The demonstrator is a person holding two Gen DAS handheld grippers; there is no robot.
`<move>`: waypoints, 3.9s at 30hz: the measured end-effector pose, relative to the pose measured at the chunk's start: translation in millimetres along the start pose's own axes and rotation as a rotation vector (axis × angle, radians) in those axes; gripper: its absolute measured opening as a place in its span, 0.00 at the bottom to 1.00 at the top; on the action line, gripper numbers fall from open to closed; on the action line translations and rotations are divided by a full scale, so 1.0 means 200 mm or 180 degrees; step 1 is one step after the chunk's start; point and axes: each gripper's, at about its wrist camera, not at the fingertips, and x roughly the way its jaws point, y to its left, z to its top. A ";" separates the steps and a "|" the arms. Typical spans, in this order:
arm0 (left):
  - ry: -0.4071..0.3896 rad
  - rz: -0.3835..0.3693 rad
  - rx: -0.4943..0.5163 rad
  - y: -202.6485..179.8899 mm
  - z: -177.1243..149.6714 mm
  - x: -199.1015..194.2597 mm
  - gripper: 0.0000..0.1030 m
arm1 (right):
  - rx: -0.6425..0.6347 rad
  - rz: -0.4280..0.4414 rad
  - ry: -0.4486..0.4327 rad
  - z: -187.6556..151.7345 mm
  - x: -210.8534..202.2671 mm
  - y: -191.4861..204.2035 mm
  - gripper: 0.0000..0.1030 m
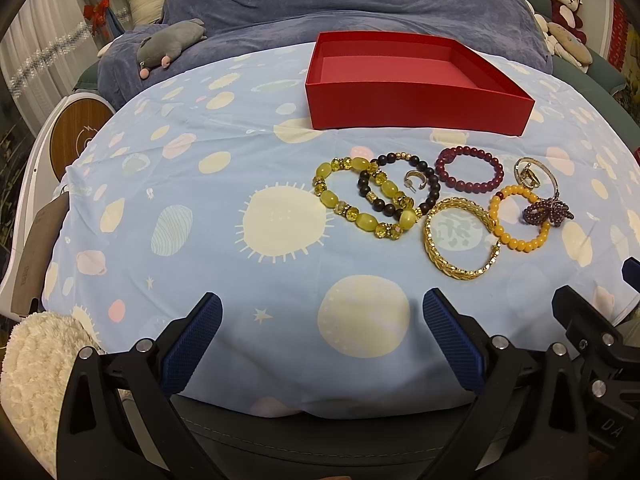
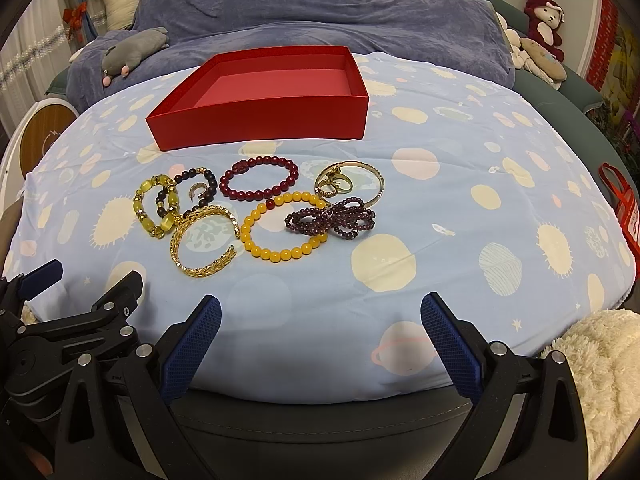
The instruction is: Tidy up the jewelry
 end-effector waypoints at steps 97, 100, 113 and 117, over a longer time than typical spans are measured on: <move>0.0264 -0.0014 0.0042 0.05 0.11 0.11 0.93 | 0.0212 0.0275 0.0247 0.26 0.31 -0.05 0.53; 0.0245 -0.0072 -0.0001 0.05 0.12 0.10 0.93 | 0.0247 0.0279 0.0241 0.25 0.31 -0.07 0.46; 0.0146 -0.0084 -0.0163 0.09 0.26 0.16 0.93 | 0.0293 0.0284 0.0205 0.21 0.25 -0.11 0.15; 0.0149 -0.0038 -0.0245 0.12 0.29 0.21 0.92 | 0.0308 0.0312 0.0207 0.21 0.24 -0.11 0.14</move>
